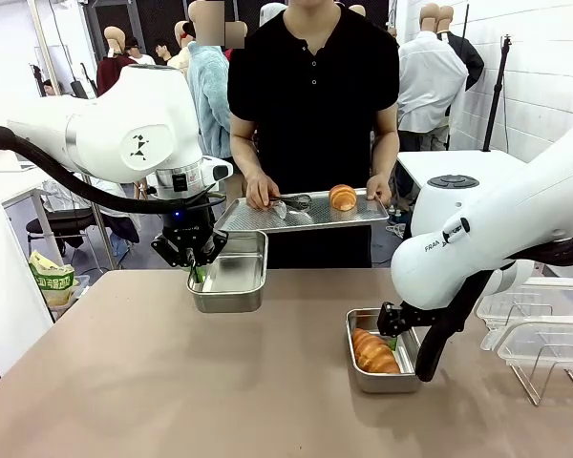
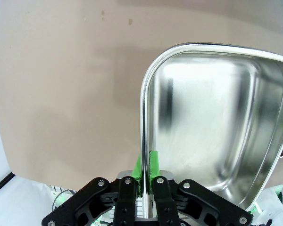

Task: Place the bread in airtight containers.
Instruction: Once an object is inside an Airtight Container , place the container in the center of the table.

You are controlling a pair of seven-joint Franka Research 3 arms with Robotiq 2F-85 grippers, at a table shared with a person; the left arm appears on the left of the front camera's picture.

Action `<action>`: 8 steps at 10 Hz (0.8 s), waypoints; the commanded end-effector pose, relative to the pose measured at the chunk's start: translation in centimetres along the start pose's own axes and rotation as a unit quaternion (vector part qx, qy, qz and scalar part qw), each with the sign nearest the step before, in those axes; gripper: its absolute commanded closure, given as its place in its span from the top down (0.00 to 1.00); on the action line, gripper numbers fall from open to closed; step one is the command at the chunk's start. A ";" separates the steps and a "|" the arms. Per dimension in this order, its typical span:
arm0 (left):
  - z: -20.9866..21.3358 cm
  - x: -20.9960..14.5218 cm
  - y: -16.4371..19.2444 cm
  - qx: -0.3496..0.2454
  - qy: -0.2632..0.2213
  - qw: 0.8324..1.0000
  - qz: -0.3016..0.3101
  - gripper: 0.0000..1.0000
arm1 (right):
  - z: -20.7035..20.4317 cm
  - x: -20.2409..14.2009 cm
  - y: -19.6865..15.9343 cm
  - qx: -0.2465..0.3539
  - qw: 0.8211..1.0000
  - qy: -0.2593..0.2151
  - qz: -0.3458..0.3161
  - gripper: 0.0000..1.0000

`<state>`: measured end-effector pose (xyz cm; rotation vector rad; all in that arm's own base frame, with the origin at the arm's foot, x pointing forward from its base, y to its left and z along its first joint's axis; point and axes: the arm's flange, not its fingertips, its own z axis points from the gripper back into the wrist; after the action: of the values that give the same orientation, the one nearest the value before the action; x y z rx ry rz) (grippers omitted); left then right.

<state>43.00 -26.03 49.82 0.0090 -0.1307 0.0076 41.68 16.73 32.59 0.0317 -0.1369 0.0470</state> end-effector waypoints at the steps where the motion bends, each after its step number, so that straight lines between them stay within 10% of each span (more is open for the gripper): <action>1: 0.4 0.1 0.1 0.000 -0.005 1.000 0.001 0.00 | -0.2 0.1 0.0 0.001 1.000 -0.002 0.000 1.00; 8: 0.4 0.1 0.1 0.000 -0.005 1.000 0.001 0.00 | -0.2 0.1 0.0 0.001 1.000 -0.002 0.000 1.00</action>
<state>43.00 -26.03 49.82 0.0090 -0.1307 0.0076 41.68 16.73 32.59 0.0317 -0.1369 0.0470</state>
